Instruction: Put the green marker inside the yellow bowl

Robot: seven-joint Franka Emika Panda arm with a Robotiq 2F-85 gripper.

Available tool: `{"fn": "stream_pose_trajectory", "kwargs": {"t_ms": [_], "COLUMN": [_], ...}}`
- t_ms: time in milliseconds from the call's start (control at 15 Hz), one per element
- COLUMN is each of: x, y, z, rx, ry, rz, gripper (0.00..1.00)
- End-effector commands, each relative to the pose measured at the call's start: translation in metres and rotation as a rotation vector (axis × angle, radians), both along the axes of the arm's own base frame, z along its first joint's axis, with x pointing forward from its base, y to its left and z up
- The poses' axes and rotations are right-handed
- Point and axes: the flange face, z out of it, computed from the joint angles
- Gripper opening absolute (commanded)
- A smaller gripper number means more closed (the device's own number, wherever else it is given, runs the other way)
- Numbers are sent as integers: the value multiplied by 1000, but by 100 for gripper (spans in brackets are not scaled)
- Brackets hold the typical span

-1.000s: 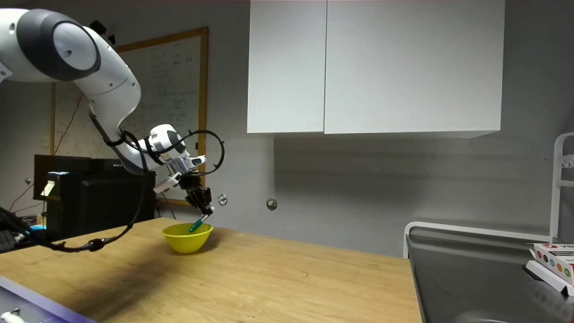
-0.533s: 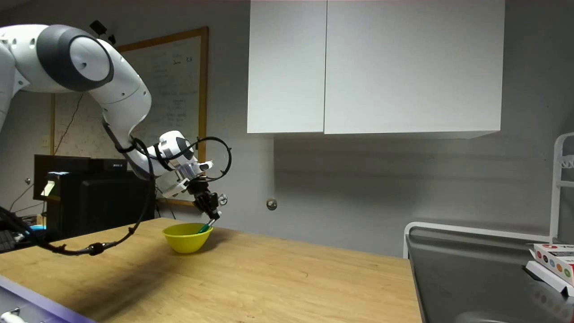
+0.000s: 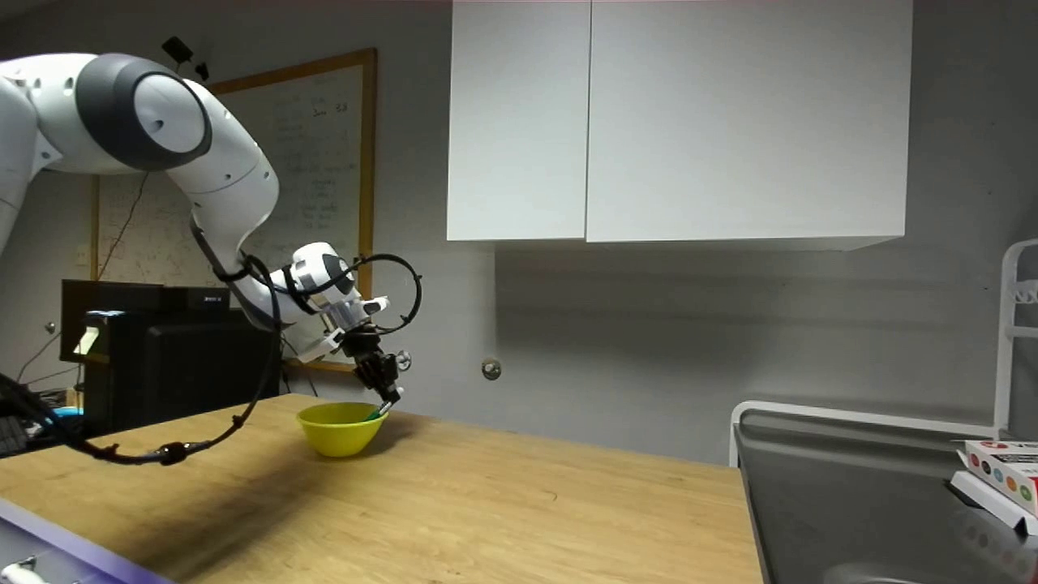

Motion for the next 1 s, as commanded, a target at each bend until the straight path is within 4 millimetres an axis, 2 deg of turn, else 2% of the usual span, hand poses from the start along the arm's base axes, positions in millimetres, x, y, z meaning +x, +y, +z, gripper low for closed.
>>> {"fn": "stream_pose_trajectory", "kwargs": {"t_ms": [0, 67, 133, 200, 267, 933], "x": [6, 6, 7, 8, 8, 10], "y": [1, 0, -1, -1, -2, 3], "z": [6, 8, 10, 12, 13, 12], "rx": [-7, -10, -13, -13, -15, -33], "ry": [-26, -30, -34, -37, -41, -46], "rz": [-22, -24, -24, -25, -27, -21], "gripper": [16, 15, 20, 8, 7, 9]}}
